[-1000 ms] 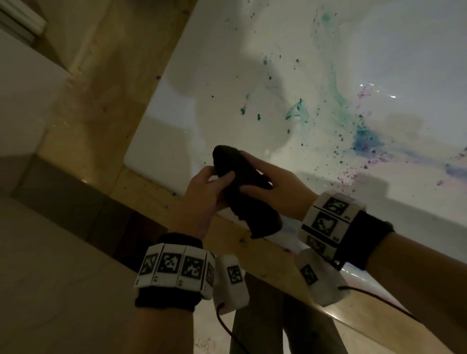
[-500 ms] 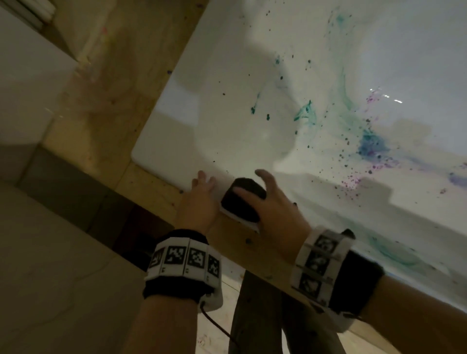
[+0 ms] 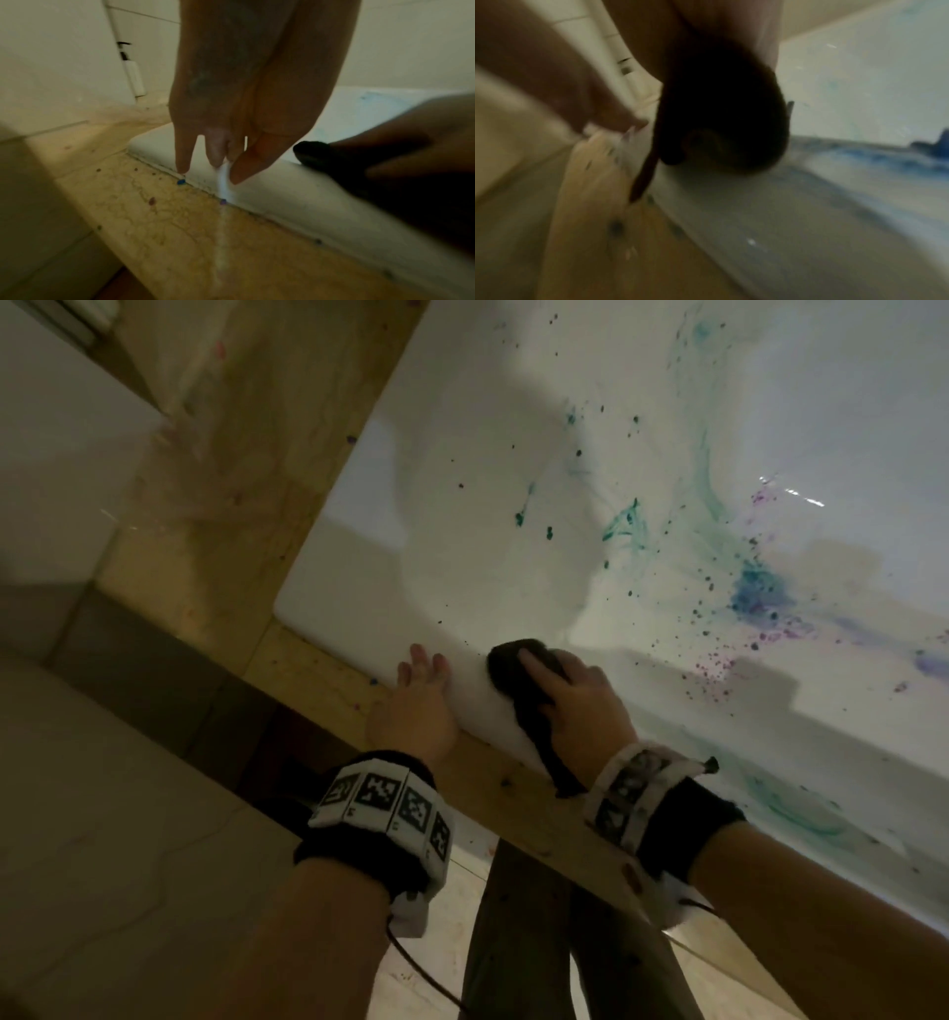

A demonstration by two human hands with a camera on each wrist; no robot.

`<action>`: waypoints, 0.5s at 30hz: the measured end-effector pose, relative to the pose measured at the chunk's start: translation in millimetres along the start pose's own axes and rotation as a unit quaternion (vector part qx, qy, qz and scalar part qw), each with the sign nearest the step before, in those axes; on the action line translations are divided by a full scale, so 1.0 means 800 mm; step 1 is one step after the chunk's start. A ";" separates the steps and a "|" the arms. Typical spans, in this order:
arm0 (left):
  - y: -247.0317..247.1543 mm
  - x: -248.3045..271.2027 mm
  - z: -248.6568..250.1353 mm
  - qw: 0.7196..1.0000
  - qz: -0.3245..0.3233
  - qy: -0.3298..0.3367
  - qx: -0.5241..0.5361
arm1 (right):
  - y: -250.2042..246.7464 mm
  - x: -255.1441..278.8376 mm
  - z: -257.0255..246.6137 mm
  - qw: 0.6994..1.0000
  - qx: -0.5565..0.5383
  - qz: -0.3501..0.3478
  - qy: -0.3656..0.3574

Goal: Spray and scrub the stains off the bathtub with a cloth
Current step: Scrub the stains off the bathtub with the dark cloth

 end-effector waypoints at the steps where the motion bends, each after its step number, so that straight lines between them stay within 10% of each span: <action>1: -0.002 0.002 -0.001 1.000 -0.009 0.000 -0.019 | -0.007 -0.006 0.008 0.997 -0.073 0.024 0.027; 5: -0.015 0.005 -0.001 0.997 -0.054 -0.008 -0.054 | -0.039 -0.007 0.019 0.981 -0.163 0.101 0.040; 11: -0.018 0.007 0.005 0.996 -0.073 -0.021 -0.046 | -0.003 0.036 -0.016 0.984 0.108 -0.124 -0.064; 15: -0.024 0.010 0.006 0.995 -0.091 -0.020 -0.036 | 0.002 0.030 0.002 0.984 0.140 -0.103 -0.033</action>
Point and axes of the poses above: each hand's wrist, its own x-axis away from the middle knuckle, its own y-axis out of the palm, z = x × y, the point moved 1 cm from there along -x, towards the middle knuckle, and after that the axes turned 13 degrees about -z, right-handed, at the moved point
